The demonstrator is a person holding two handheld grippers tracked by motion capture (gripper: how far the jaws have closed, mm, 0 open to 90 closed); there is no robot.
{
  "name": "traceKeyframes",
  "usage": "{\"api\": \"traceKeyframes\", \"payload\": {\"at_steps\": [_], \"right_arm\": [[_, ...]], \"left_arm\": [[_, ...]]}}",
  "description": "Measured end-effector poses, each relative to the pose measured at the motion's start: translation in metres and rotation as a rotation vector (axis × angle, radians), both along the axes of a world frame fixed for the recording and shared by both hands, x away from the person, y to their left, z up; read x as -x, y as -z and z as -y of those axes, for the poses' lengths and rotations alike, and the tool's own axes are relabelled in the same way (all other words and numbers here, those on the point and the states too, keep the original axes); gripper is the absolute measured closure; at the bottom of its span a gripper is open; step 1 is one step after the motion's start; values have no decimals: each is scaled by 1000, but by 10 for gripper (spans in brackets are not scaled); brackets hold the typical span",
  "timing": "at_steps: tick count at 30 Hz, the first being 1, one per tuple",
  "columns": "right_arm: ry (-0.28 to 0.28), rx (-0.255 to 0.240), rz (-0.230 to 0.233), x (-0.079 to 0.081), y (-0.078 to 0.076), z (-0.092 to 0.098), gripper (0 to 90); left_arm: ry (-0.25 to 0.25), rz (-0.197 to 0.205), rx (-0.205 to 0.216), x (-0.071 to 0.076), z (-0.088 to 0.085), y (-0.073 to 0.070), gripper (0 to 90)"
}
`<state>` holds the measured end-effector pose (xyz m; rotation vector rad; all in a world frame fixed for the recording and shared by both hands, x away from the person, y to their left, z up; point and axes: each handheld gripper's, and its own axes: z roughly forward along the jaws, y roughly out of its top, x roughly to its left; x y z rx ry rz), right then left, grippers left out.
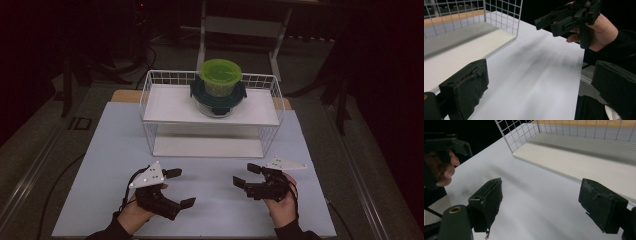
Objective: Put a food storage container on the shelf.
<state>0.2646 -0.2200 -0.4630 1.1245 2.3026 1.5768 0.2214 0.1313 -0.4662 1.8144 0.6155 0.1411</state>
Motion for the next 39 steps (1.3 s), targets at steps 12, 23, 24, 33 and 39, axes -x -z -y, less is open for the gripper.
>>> {"api": "traceKeyframes", "payload": {"at_steps": [12,23,24,33,39], "right_arm": [[2,31,24,17,16,17,186],[49,59,-5,32,34,42,188],[49,59,-5,32,34,42,188],[84,53,-23,33,37,52,188],[91,52,-28,31,38,53,188]], "left_arm": [[-10,-17,-14,12,-16,21,4],[-25,-25,-34,20,-34,32,4],[-25,-25,-34,20,-34,32,4],[-70,-30,-35,25,-48,40,4],[-94,-29,-23,22,-50,44,4]]}}
